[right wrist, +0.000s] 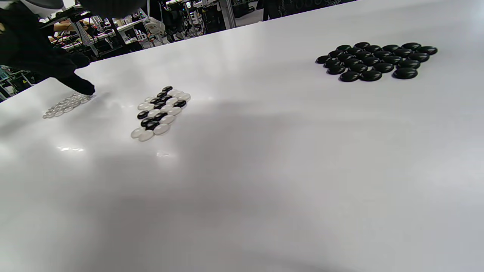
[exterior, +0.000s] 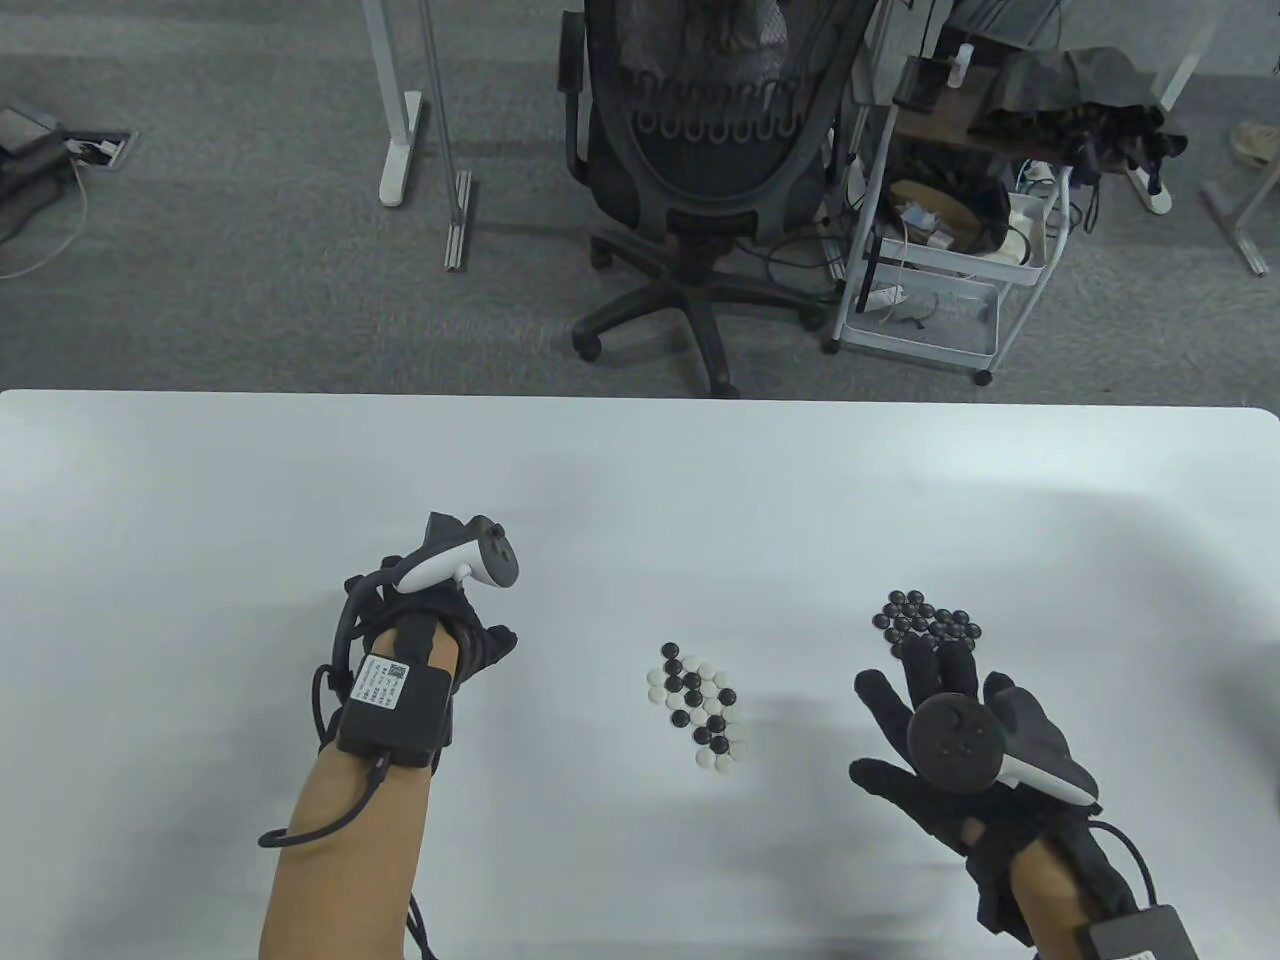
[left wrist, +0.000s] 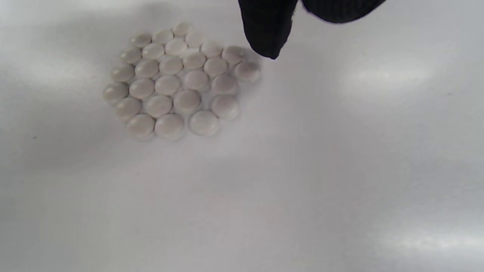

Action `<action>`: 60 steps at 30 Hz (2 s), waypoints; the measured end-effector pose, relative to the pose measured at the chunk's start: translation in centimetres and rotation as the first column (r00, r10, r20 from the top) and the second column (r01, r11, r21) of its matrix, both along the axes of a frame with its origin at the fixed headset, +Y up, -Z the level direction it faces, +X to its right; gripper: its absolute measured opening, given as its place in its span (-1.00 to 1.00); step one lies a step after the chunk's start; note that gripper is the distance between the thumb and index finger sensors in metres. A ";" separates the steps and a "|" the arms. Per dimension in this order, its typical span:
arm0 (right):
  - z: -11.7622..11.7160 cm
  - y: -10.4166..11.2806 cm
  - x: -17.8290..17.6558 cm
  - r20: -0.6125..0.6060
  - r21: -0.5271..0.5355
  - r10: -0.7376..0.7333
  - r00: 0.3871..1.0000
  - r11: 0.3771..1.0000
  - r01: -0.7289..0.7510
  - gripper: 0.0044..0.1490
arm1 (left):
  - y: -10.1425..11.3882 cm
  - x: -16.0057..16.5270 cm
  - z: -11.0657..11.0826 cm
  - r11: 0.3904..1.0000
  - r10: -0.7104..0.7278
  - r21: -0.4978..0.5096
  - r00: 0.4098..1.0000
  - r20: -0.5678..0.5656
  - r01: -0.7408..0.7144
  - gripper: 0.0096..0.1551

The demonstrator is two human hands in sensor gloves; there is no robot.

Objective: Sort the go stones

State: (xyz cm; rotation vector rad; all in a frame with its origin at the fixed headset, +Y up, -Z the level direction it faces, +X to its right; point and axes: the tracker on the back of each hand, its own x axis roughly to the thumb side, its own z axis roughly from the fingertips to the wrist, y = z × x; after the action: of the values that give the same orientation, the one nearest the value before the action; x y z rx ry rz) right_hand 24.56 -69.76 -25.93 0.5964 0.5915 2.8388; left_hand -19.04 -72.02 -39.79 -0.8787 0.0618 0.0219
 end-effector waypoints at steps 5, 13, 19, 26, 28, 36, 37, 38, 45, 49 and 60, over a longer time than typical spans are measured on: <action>0.0 0.2 0.0 -0.001 0.006 -0.008 1.000 1.000 0.008 0.08 | 2.4 3.5 0.2 0.997 0.058 0.048 0.993 0.100 -0.063 -0.20; 0.1 0.5 0.4 0.010 0.021 -0.026 1.000 0.999 0.026 0.08 | 2.8 12.6 1.6 0.987 0.143 0.014 0.908 0.394 -0.162 -0.22; 0.1 0.5 0.3 0.006 0.019 -0.025 1.000 0.999 0.025 0.08 | 0.7 17.8 2.4 0.980 0.188 -0.043 0.841 0.507 -0.193 -0.23; 0.2 0.4 0.2 0.000 0.018 -0.024 1.000 1.000 0.024 0.08 | -1.9 21.2 2.1 0.991 0.126 -0.028 0.831 0.542 -0.132 -0.23; 0.2 0.4 0.2 -0.003 0.019 -0.024 1.000 1.000 0.024 0.08 | -2.5 21.4 1.8 0.994 0.105 -0.029 0.837 0.537 -0.106 -0.23; 0.2 0.4 0.2 0.000 0.017 -0.022 1.000 1.000 0.022 0.08 | -2.9 18.9 -2.2 0.986 0.164 -0.010 0.936 0.311 -0.169 -0.22; 0.2 0.5 0.2 0.001 0.019 -0.024 1.000 1.000 0.024 0.08 | -2.8 18.2 -2.6 0.986 0.160 -0.003 0.946 0.280 -0.166 -0.22; 0.3 0.6 0.3 0.002 0.024 -0.028 1.000 0.999 0.028 0.08 | -2.7 17.1 -3.1 0.988 0.152 0.000 0.959 0.240 -0.156 -0.22; 0.2 0.6 0.4 0.004 0.020 -0.031 0.999 0.999 0.031 0.08 | -1.6 9.3 -3.3 0.998 0.060 0.007 0.994 0.091 -0.061 -0.19; 0.1 0.4 0.3 0.002 0.013 -0.022 1.000 1.000 0.022 0.08 | -1.3 5.9 -2.1 1.000 0.013 -0.014 0.998 0.067 -0.012 -0.19; 0.1 0.1 0.1 0.001 0.001 -0.006 1.000 1.000 0.006 0.08 | -1.4 1.2 -0.2 0.999 -0.049 -0.010 0.998 0.026 0.049 -0.19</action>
State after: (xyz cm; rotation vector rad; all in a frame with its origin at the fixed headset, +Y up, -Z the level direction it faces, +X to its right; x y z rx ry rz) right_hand 24.64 -69.64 -25.84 0.5962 0.5873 2.8341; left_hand -17.86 -73.43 -40.02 -0.8876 0.0599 -0.0356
